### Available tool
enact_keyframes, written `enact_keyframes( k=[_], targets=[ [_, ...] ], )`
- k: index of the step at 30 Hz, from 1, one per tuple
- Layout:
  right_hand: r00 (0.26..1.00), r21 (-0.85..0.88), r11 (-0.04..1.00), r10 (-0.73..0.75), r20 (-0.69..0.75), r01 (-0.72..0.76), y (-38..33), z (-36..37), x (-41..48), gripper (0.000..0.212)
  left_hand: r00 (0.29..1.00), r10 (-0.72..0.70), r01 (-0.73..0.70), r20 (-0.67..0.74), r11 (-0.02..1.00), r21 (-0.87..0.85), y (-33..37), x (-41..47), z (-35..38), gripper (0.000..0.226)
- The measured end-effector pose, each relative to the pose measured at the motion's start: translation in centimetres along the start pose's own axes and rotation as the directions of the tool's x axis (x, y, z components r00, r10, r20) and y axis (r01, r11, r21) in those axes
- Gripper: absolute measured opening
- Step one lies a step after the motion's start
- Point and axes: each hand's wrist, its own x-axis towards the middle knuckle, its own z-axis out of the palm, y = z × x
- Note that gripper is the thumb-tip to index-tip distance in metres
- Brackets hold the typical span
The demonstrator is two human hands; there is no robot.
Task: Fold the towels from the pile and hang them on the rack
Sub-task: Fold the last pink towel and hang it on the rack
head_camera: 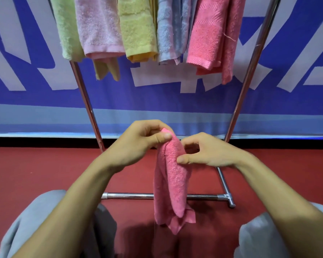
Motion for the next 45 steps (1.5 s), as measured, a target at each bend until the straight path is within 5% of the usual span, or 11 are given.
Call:
enact_keyframes(
  k=[4,8,12,16,21,30,34,37,41,45],
  targets=[
    [0.992,0.076,0.997,0.039,-0.119,-0.030,0.2,-0.1,0.4,0.036,0.990,-0.044,0.026,-0.133,0.990,-0.137,-0.1,0.0,-1.2,0.015],
    [0.937,0.143,0.989,0.083,-0.340,-0.036,0.6,0.0,0.6,0.025,0.925,-0.094,0.009,-0.369,0.974,-0.227,-0.8,0.8,-2.0,0.020],
    [0.777,0.151,0.987,0.131,-0.616,-0.047,-0.9,-1.1,0.5,0.015,0.856,-0.043,-0.024,-0.515,0.992,-0.123,0.4,1.0,-2.3,0.019],
    [0.617,0.354,0.923,0.193,-0.763,0.148,-4.5,-4.9,1.5,0.015,0.779,0.069,-0.099,-0.624,0.995,-0.013,4.2,3.2,-4.3,0.014],
    [0.540,0.294,0.922,0.119,-0.833,0.251,-10.7,-10.7,2.6,0.015,0.705,0.180,-0.118,-0.686,0.983,0.138,11.3,6.9,-6.9,0.015],
    [0.395,-0.172,0.973,-0.220,-0.892,0.152,-22.2,-21.6,3.2,0.014,0.653,0.393,-0.212,-0.647,0.916,0.341,25.0,10.1,-10.8,0.014],
    [0.253,-0.248,0.936,-0.310,-0.917,0.249,-27.5,-26.0,1.9,0.009,0.549,0.534,-0.286,-0.644,0.843,0.456,31.8,10.6,-11.5,0.013],
    [0.252,-0.276,0.946,-0.313,-0.915,0.171,-28.6,-27.5,1.5,0.008,0.527,0.565,-0.208,-0.635,0.810,0.548,33.5,11.4,-11.1,0.016],
    [0.188,-0.358,0.922,-0.382,-0.905,0.150,-29.0,-27.0,0.3,0.013,0.417,0.528,-0.226,-0.740,0.848,0.479,34.2,11.5,-10.8,0.019],
    [0.161,-0.369,0.918,-0.389,-0.907,0.143,-28.4,-26.6,-0.2,0.013,0.438,0.538,-0.219,-0.720,0.841,0.494,33.4,11.2,-10.1,0.018]
  ],
)
